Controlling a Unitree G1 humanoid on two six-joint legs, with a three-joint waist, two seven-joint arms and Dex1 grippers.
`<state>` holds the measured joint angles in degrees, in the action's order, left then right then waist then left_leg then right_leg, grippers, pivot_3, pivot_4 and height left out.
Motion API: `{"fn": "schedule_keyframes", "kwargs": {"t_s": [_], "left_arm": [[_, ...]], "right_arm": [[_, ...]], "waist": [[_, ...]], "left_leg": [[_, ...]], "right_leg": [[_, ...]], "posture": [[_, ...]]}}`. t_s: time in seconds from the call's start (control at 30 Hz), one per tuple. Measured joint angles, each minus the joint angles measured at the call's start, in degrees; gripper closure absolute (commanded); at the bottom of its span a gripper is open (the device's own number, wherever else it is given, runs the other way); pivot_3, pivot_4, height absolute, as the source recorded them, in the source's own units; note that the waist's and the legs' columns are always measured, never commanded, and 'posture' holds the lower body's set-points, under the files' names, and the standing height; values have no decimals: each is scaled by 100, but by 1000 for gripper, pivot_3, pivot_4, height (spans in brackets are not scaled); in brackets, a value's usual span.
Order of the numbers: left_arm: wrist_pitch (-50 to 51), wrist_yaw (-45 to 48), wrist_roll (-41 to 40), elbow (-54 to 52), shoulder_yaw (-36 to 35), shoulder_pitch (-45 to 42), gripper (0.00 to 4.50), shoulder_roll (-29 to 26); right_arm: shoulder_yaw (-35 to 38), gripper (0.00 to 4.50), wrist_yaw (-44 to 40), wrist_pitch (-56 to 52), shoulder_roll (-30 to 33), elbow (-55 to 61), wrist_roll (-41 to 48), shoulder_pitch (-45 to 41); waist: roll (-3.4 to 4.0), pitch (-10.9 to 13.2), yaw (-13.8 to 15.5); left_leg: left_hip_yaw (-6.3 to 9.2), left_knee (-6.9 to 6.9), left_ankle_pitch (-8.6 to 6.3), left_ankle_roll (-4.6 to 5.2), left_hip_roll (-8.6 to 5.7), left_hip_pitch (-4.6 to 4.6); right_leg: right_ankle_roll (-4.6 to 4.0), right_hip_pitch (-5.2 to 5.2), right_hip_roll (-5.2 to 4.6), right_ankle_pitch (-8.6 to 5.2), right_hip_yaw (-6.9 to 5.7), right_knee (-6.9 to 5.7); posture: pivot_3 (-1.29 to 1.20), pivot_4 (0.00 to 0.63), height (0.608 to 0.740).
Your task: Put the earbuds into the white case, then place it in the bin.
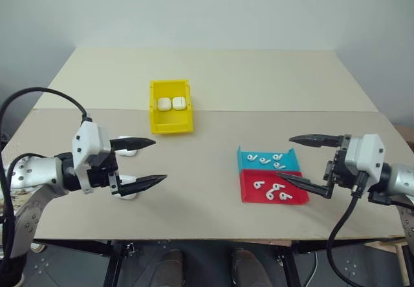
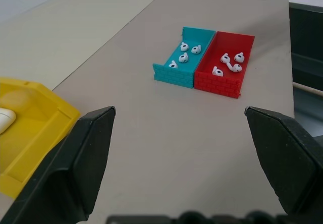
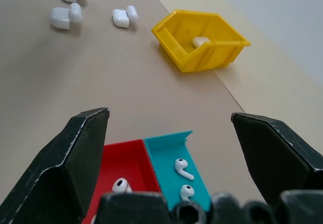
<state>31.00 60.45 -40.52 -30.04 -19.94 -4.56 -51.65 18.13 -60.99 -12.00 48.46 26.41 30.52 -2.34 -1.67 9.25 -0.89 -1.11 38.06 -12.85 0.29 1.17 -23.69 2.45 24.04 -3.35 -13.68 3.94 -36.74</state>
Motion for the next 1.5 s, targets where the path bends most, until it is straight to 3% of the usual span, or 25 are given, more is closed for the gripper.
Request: {"fn": "schedule_keyframes", "kwargs": {"t_s": [0.33, 0.53, 0.7, 0.83, 0.93, 1.0, 1.07, 1.27, 1.5], "left_arm": [[19, -171, -7, -48, -70, 54, 37, -93], [548, -647, -58, -118, -146, -35, 37, -356], [773, -1496, 693, -917, -72, 267, 37, -537], [2072, -1966, 244, -955, 1, -371, 37, -794], [4062, -2390, -510, -791, 47, -1410, 37, -1048], [5344, -2588, -947, -505, 247, -2010, 37, -1352], [5926, -2710, -1163, -370, 501, -2231, 37, -1614], [6132, -2922, -1605, 620, 1723, -3059, 37, -2911], [6132, -3919, -1951, 1723, 2510, -3180, 37, -3074]], "right_arm": [[-153, 0, 145, 53, -82, -104, -112, -110], [-153, 0, 153, 62, -83, -103, -112, -105], [-236, 0, 170, 62, -98, -138, -116, -208], [-400, 0, 215, 62, -152, -216, -116, -453], [-423, 0, 226, 61, -171, -211, -104, -469], [-432, 0, 228, 61, -187, -188, -101, -435], [-436, 0, 240, 60, -215, -178, -100, -379], [-550, 0, 274, 60, -368, -116, -99, -353], [-700, 0, 321, 61, -520, -128, -117, -403]], "waist": [[0, 0, 2], [0, 0, -2], [-1, 0, -4], [-3, 2, 17], [-6, 3, 23], [-7, 3, 5], [-8, 4, -31], [-12, 7, -45], [-13, 8, -7]], "left_leg": [[0, 0, 0, 0, 0, 0], [0, 0, 0, 0, 0, 1], [1, 0, -2, 2, 1, 0], [3, 1, -1, 2, 1, 18], [7, 1, -1, 2, -4, 14], [10, 1, -4, 6, -7, 9], [23, 0, -7, 10, -6, 5], [18, -1, -7, 9, -11, 24], [3, 0, -7, 8, -9, 14]], "right_leg": [[0, 1, 0, 0, 0, -1], [0, 0, 0, 0, 0, -1], [0, 1, 0, 0, 3, -4], [1, -11, 3, -1, -1, -10], [11, -10, 1, -7, -1, -9], [15, -5, 0, -14, 0, -11], [11, 6, -1, -20, 8, -21], [3, -2, -1, -23, 7, -35], [4, 6, -1, -24, 6, -33]], "posture": [[0, 150, 740], [0, 150, 740], [0, 150, 740], [0, 150, 740], [0, 150, 740], [0, 150, 740], [0, 150, 740], [0, 150, 740], [0, 150, 740]]}}
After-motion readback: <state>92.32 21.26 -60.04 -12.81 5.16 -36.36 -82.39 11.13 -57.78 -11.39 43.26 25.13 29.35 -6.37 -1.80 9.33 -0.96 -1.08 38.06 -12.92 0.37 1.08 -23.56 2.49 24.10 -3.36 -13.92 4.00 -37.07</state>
